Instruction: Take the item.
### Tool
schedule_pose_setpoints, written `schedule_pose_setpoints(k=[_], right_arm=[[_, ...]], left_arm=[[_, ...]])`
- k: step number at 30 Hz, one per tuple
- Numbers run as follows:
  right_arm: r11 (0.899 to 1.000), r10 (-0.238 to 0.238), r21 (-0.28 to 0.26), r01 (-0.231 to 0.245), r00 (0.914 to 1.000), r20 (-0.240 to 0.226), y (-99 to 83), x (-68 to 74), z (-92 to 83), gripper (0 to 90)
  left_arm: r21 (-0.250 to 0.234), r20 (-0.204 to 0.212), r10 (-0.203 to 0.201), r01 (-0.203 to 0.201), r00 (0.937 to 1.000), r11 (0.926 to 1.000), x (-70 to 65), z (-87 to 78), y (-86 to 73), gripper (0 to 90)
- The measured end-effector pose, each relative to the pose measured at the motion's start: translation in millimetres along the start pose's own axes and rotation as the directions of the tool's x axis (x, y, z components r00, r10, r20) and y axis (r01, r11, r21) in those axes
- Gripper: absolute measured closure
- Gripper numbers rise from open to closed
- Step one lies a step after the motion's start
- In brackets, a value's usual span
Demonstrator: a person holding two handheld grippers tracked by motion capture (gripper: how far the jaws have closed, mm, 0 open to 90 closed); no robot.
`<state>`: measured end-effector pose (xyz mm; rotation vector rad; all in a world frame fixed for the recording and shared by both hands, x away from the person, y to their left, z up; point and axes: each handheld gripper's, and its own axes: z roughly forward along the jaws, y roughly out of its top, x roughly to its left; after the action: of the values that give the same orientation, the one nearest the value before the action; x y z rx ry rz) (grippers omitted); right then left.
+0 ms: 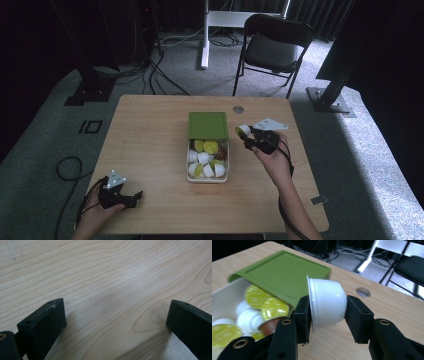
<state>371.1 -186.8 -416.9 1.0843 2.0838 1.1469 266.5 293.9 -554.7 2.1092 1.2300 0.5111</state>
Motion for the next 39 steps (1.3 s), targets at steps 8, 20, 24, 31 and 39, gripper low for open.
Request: schedule_pose_setpoints(k=[8, 20, 24, 31, 39], right_arm=[[0.998, 0.064, 0.007, -0.065, 0.9933, 0.096, -26.4, -18.7, 18.7, 56.7], [0.988, 0.138, 0.051, -0.146, 0.9809, 0.137, -60.7, -30.2, 46.9, 56.7], [0.984, 0.147, 0.077, -0.16, 0.9781, 0.147, -70.8, -30.5, 56.3, 56.7], [0.978, 0.167, 0.098, -0.184, 0.9725, 0.162, -83.7, -31.8, 68.0, 56.6], [0.97, 0.188, 0.12, -0.209, 0.9677, 0.168, -93.1, -34.4, 77.3, 56.6]], left_arm=[[0.0, 0.0, -0.001, 0.001, 1.0, 1.0, -0.1, 0.0, 0.0, 3.5], [0.0, 0.0, -0.001, 0.001, 1.0, 1.0, -0.1, 0.0, 0.0, 3.5], [0.0, 0.0, -0.002, 0.002, 1.0, 1.0, -0.1, 0.0, 0.0, 3.5], [0.0, 0.0, -0.001, 0.001, 1.0, 1.0, -0.1, 0.0, 0.0, 3.5], [-0.001, 0.0, -0.001, 0.001, 1.0, 1.0, -0.1, 0.0, 0.0, 3.5]])
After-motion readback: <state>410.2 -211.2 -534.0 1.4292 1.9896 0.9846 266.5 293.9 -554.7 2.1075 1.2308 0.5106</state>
